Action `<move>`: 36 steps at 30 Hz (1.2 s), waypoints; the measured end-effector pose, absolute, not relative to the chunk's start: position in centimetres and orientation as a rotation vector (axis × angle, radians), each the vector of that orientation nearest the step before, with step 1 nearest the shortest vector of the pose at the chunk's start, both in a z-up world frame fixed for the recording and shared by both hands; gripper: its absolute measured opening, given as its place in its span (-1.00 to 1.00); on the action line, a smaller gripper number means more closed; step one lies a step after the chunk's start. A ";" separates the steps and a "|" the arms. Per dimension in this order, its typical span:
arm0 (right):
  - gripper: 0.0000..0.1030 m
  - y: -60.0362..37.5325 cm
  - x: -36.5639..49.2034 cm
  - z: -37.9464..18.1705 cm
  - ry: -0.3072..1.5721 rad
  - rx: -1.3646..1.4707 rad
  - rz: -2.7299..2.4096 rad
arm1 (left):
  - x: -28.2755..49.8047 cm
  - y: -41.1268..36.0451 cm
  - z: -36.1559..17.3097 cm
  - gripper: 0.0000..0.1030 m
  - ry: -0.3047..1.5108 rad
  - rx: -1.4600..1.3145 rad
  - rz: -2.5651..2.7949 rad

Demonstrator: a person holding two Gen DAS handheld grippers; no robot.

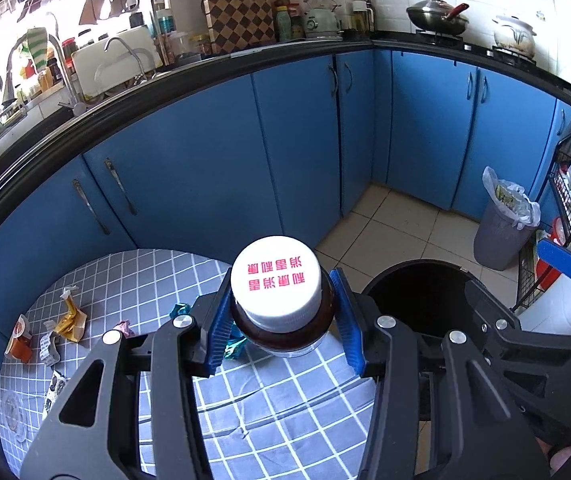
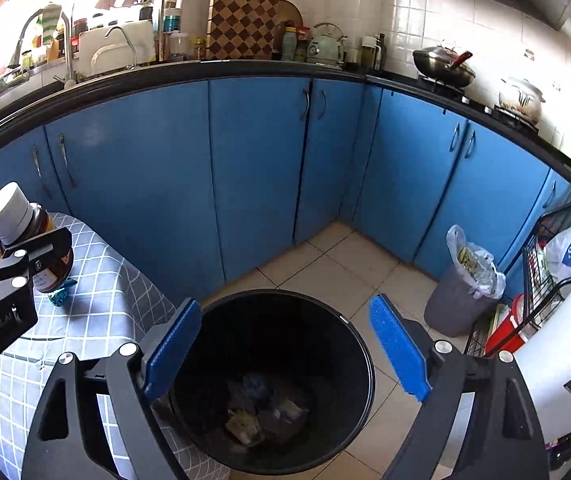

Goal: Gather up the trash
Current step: 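Carry the blue paper cup and brown bottle over the bin and release both, then grasp the foil packet with the left tool while the right tool grasps the white tin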

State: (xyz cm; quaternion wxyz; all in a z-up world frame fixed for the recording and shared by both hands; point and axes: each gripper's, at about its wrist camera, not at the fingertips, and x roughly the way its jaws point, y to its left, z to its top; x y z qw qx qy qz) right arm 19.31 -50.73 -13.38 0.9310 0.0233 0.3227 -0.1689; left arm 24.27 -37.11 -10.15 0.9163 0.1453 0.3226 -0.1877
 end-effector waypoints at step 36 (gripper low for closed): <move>0.63 -51.6 17.5 -14.2 0.689 0.098 -0.366 | 24.6 -39.4 -9.2 0.66 0.585 0.340 -0.369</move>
